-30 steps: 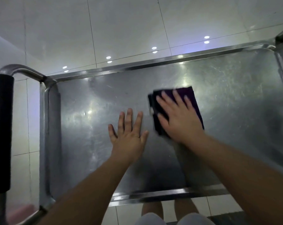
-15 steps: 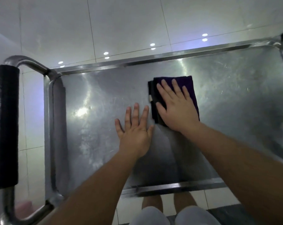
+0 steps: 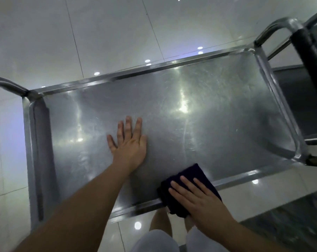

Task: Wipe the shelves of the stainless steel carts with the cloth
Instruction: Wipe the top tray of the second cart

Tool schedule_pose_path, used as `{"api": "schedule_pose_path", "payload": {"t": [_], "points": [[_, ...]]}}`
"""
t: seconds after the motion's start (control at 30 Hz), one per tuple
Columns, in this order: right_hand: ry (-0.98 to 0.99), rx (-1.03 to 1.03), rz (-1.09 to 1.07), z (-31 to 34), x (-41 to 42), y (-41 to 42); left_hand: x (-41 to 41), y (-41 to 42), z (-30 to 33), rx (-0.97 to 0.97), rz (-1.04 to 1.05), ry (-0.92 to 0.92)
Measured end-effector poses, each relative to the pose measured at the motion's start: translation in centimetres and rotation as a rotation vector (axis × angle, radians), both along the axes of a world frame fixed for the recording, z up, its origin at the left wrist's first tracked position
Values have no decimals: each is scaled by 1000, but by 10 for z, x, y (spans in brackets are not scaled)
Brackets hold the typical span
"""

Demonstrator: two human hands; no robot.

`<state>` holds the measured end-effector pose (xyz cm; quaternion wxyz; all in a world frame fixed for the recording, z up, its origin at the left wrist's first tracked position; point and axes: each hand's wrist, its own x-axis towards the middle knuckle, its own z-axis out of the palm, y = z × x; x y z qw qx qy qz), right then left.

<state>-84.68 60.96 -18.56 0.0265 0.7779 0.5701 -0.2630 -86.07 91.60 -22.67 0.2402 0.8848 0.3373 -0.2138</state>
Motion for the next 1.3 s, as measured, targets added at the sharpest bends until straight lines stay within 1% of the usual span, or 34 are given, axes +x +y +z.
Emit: {"api": "schedule_pose_path", "payload": {"t": [0.17,0.27,0.33,0.4,0.53,0.6,0.73,0.87,0.93,1.03,1.3], "points": [[-7,63,-17,2,-3,-3,5,4,11,-34,-7,59],[66,42,-61,9,-1,-5,11,7,27,-18,-27,81],[154,36,-126,16,-2,-6,11,8,40,1,-41,55],[177,47,-176,23,-2,-10,5,1,52,-2,-27,11],[263,73,-340,45,1,-16,-29,-43,74,-31,41,-87],[361,82,-450,57,2,-22,-50,-71,85,-31,88,-102],[666,29,-665,76,-1,-50,-91,-135,105,-60,184,-128],[975,48,-1064,91,-8,-88,-121,-190,124,-38,156,-159],[1091,87,-1223,99,-13,-104,-134,-210,132,-18,164,-165],[1140,145,-1330,110,-19,-123,-155,-232,145,40,176,-169],[1123,167,-1368,125,-47,-139,-207,-253,162,9,257,-194]]}}
